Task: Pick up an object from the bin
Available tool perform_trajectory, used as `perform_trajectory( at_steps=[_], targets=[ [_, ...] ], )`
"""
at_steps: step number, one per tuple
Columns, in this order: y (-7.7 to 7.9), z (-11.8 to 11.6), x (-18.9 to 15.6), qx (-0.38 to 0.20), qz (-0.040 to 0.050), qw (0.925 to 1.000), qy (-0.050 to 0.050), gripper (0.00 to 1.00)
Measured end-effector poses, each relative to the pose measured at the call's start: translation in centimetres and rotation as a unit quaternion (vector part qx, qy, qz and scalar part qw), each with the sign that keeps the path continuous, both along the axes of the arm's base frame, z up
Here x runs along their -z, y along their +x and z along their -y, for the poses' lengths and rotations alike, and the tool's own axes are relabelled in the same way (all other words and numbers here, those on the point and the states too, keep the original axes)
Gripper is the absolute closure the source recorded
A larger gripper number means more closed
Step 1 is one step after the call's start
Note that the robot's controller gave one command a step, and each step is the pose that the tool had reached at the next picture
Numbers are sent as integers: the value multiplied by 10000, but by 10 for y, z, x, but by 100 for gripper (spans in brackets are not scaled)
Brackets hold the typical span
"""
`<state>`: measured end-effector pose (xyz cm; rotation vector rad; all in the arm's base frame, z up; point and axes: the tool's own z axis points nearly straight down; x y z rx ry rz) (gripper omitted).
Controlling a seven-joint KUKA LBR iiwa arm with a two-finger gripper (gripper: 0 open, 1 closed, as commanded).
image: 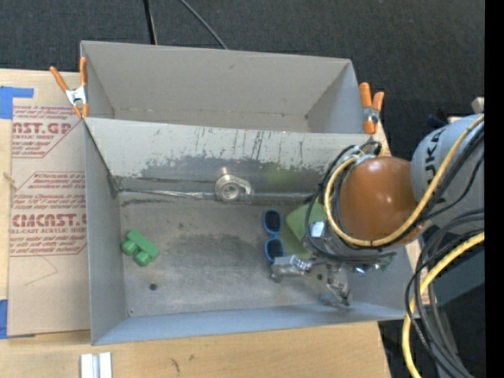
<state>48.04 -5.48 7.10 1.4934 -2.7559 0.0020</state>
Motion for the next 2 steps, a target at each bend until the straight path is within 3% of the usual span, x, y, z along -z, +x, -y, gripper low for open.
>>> perform_trajectory(
  at_steps=[1,2],
  targets=[
    [1,-3,1,-8,25,10000,29,100],
    [2,-4,1,-13,48,10000,34,0]
  ],
)
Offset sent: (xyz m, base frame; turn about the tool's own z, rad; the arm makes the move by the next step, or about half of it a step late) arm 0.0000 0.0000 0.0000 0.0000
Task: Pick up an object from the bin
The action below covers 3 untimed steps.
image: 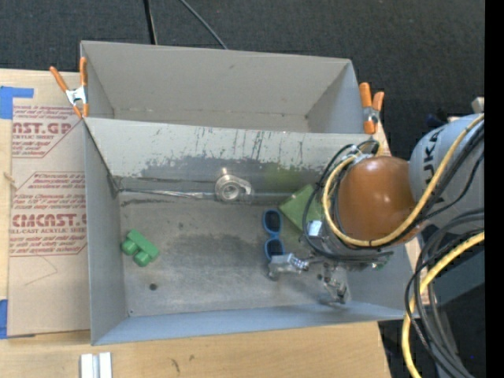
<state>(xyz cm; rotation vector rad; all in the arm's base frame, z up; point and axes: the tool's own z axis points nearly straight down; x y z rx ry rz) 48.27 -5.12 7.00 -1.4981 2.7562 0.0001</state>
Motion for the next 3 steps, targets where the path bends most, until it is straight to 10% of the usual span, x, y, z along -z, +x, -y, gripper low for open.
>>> perform_trajectory(
  at_steps=[1,2,3],
  targets=[
    [36,-47,0,-638,-8,9980,8,0],
    [90,-21,-10,-1139,6,9935,-12,0],
    [88,-23,-10,-1143,-7,9934,6,100]
  ],
)
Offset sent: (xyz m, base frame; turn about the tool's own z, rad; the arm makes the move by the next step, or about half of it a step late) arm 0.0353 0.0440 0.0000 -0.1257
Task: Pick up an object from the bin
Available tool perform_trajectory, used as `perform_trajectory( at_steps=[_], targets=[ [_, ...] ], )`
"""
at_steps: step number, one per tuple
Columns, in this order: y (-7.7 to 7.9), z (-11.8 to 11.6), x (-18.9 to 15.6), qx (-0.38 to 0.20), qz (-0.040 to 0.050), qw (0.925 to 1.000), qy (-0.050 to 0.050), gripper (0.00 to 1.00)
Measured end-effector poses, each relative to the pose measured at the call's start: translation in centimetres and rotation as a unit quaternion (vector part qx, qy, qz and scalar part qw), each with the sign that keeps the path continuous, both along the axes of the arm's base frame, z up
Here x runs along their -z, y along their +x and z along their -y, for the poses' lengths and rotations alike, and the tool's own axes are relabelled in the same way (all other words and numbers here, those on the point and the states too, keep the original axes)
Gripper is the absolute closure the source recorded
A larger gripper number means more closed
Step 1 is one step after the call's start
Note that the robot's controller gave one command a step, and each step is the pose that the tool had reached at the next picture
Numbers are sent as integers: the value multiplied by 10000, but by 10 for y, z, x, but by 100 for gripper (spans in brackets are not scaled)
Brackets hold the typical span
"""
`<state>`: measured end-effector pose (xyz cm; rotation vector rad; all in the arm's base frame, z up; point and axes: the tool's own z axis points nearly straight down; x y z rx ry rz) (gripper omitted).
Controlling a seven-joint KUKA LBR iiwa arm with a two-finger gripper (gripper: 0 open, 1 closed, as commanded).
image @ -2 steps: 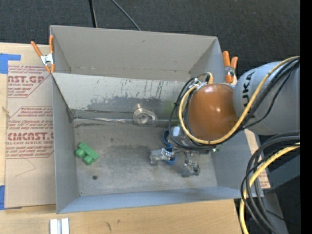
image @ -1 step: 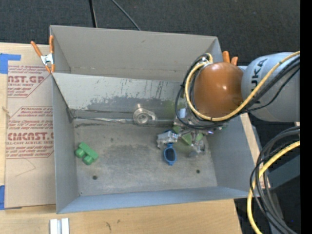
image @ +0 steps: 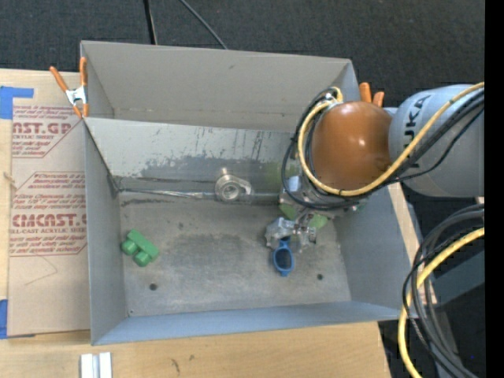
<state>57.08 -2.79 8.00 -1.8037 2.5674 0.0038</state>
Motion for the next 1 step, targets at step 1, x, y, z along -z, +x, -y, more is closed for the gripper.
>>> perform_trajectory(
  at_steps=[1],
  targets=[
    [-12,10,-171,-221,42,9997,-20,100]
  ],
)
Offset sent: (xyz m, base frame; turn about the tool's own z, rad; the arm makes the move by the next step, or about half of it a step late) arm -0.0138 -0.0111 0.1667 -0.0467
